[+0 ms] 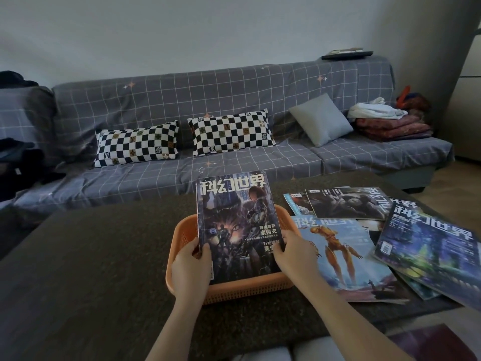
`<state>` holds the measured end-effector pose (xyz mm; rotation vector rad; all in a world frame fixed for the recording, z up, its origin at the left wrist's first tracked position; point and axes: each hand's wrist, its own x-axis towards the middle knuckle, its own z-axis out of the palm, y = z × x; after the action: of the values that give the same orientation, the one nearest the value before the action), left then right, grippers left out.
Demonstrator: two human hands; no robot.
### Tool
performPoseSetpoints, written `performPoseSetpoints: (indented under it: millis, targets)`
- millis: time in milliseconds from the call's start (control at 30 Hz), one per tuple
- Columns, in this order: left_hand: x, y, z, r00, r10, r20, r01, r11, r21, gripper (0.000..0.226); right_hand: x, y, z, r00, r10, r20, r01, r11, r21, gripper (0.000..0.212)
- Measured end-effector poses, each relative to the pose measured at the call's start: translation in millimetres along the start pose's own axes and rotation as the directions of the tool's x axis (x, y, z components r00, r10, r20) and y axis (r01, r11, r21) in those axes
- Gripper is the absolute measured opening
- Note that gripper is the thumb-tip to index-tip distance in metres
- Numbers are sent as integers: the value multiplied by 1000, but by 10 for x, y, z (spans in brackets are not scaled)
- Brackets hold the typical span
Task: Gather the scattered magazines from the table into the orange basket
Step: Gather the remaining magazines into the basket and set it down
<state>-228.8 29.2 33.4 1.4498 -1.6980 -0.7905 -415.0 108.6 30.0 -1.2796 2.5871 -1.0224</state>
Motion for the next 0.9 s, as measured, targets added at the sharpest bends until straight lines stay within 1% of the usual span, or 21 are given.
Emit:
performPoseSetpoints:
  millis: [67, 167, 267, 400, 534, 634, 734, 800, 900]
  targets:
    - [-20, 42, -13, 998, 48, 33, -48, 999, 2, 43, -20, -6, -13, 999, -34, 25, 34, 999, 23, 29]
    - [-51, 125, -43, 993, 114, 29, -113, 993, -35, 54, -89, -4, -43, 997, -80, 10, 78, 985, 152, 40]
    - [-130, 195, -17, 984, 179, 10, -178, 984, -28, 48, -192, 35, -102, 995, -72, -63, 87, 958, 275, 47]
    - [-284, 400, 146, 974, 223, 51, -217, 971, -95, 42, -285, 168, -275, 992, -25, -124, 65, 943, 326, 43]
    - [-410, 704, 444, 944, 297, 146, -273, 948, -165, 39, -311, 389, -520, 979, -2, -205, 73, 939, 337, 37]
    - [-504, 916, 750, 918, 346, 192, -310, 931, -194, 38, -304, 638, -686, 967, 45, -252, 42, 943, 330, 32]
    - [-609, 1120, 1095, 895, 339, 290, -280, 933, -226, 38, -295, 932, -829, 947, 105, -302, -4, 948, 318, 31]
    - [-681, 1231, 1346, 867, 344, 361, -259, 929, -264, 39, -289, 1147, -917, 935, 159, -316, -50, 944, 327, 31]
    - [-804, 1375, 1727, 819, 316, 478, -190, 937, -294, 38, -283, 1500, -1032, 913, 234, -336, -124, 940, 318, 30]
